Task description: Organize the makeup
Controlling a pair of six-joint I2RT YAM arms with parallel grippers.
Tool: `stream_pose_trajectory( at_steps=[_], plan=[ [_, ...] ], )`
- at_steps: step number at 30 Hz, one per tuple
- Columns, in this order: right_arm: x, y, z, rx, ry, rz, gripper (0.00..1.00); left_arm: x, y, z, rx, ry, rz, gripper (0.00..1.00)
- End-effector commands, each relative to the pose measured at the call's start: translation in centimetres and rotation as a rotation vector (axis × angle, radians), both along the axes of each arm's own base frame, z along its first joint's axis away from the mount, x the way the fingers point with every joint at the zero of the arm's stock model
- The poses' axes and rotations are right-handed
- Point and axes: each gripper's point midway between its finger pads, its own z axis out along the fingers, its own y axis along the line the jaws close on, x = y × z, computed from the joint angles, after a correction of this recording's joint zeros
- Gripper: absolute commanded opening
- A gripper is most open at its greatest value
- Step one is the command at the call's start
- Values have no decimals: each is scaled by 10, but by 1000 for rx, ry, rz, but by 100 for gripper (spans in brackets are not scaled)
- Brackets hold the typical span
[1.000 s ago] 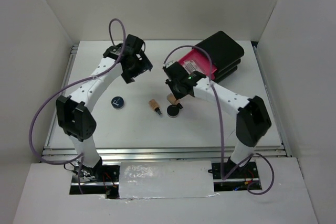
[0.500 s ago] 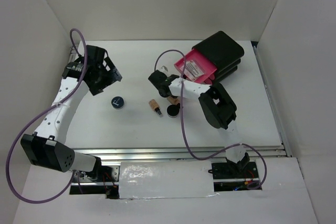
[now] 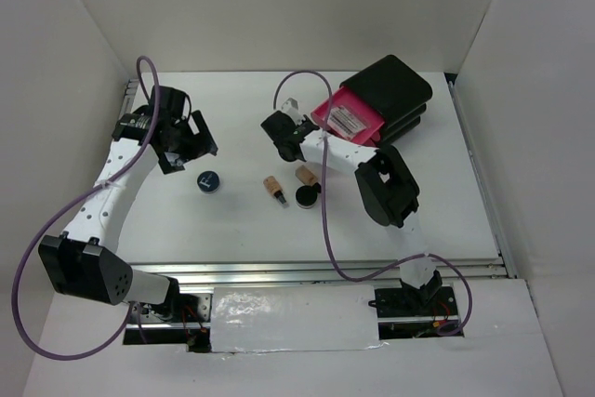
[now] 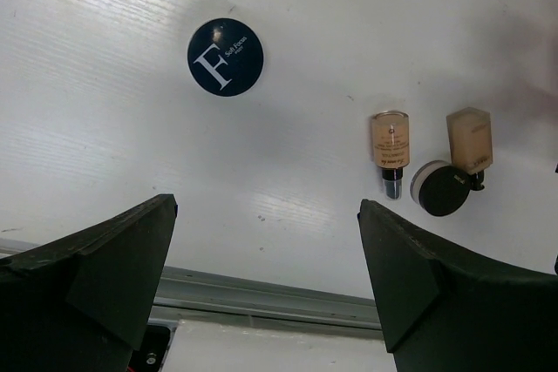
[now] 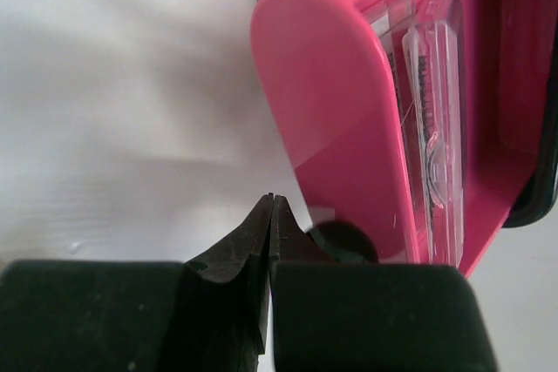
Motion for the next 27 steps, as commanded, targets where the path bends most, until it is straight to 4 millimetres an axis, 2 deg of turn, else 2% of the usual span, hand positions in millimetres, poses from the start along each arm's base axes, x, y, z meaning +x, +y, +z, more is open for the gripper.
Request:
stream_pose_trajectory(
  at_steps=[1,6,27],
  plan=[
    [20,-19,32,-17,-103,-66,0,6,-6,6,-27,-30,-47,99],
    [29,-28,52,-5,-138,-70,0,8,-8,1,-38,-26,-47,100],
    [67,-83,85,123,-163,-154,0,19,-11,-9,-38,0,-51,100]
  ],
)
